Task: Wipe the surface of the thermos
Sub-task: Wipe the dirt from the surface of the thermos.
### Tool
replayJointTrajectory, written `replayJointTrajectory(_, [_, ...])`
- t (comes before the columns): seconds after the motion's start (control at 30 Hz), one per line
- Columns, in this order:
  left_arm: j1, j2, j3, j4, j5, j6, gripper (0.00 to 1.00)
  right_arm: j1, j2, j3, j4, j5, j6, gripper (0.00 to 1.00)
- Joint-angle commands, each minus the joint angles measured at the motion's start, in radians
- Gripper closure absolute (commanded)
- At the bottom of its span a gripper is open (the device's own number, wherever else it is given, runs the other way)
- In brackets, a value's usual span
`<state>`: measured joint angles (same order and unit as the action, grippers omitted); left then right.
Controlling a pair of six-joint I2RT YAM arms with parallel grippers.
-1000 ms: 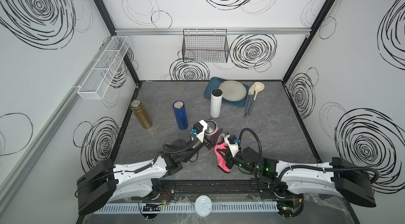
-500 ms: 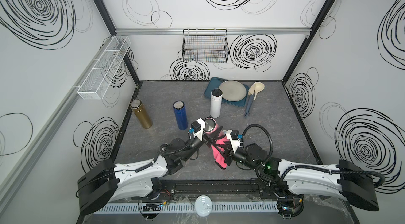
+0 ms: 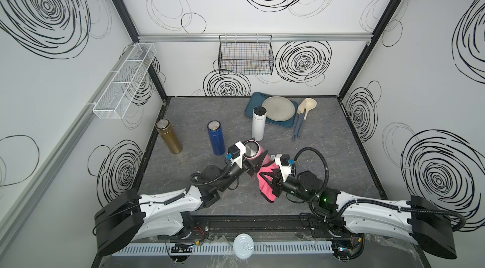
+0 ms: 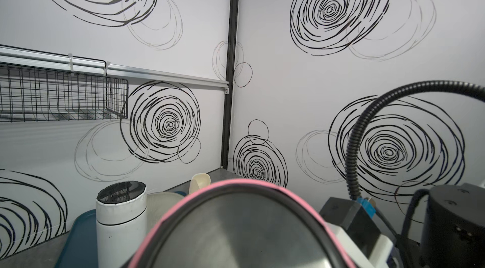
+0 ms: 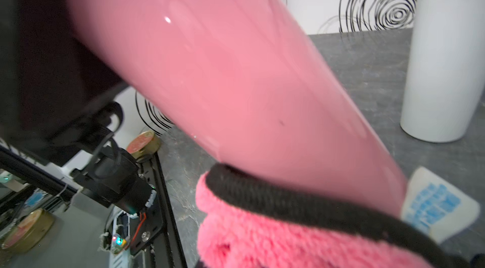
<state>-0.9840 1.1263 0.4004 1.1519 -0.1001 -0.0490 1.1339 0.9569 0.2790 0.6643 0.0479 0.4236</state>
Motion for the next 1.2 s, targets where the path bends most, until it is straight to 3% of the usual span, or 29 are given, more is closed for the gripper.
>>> replayJointTrajectory(0.0, [-0.028, -0.001, 0.012, 0.095, 0.135, -0.069, 1.00, -0.029, 0.036, 0.022, 0.117, 0.047, 0.031, 1.00])
replayJointTrajectory(0.17, [-0.027, 0.000, -0.010, 0.126, 0.135, -0.058, 1.00, -0.105, 0.157, -0.114, 0.250, 0.033, 0.138, 1.00])
replayJointTrajectory(0.23, [-0.027, -0.004, -0.012, 0.124, 0.130, -0.060, 1.00, -0.107, 0.173, -0.108, 0.222, 0.041, 0.150, 1.00])
replayJointTrajectory(0.47, [-0.028, 0.013, -0.015, 0.158, 0.155, -0.072, 1.00, -0.105, 0.024, -0.029, 0.228, -0.075, 0.122, 1.00])
replayJointTrajectory(0.63, [-0.030, 0.013, -0.023, 0.162, 0.156, -0.060, 1.00, -0.105, -0.107, -0.013, 0.161, -0.046, 0.079, 1.00])
replayJointTrajectory(0.97, [-0.030, 0.054, -0.031, 0.222, 0.220, -0.038, 1.00, -0.208, -0.058, -0.205, 0.183, 0.028, 0.215, 1.00])
replayJointTrajectory(1.17, [-0.034, 0.094, -0.012, 0.249, 0.262, -0.046, 1.00, -0.210, -0.150, -0.094, 0.128, -0.040, 0.183, 1.00])
